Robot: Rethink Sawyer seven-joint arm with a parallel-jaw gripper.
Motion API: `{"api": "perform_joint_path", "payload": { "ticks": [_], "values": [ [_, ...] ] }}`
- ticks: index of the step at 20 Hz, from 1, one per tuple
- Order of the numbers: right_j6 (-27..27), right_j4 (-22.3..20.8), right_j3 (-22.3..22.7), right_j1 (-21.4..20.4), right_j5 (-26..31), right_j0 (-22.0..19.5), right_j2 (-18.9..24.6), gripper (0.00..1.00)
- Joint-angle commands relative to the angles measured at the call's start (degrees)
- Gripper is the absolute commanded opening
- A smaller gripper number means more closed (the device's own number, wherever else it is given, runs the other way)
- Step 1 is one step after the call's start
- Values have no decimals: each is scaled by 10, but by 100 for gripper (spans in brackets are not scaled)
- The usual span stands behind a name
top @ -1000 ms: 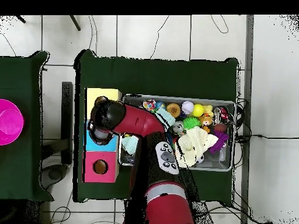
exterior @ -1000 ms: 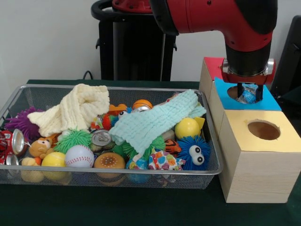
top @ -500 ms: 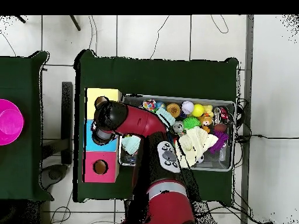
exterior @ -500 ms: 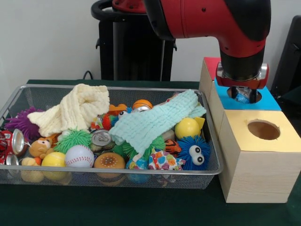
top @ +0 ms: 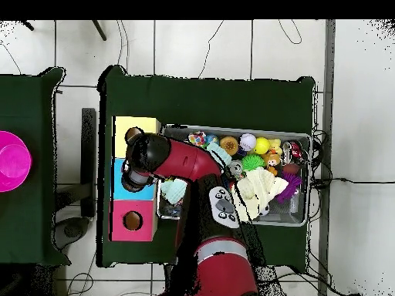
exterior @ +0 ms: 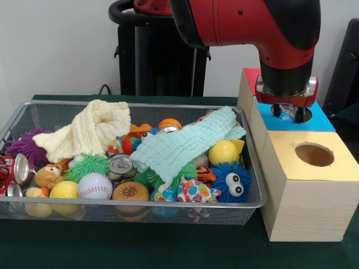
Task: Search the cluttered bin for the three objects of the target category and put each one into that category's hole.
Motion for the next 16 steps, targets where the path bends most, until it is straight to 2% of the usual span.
{"api": "perform_joint_path", "payload": {
  "ticks": [1, 8, 16],
  "values": [
    [53, -31, -11, 27, 13, -14, -1, 0],
    [58, -29, -1, 19, 17, -14, -4, 0],
    [66, -25, 20, -16, 39, -10, -8, 0]
  ]
}}
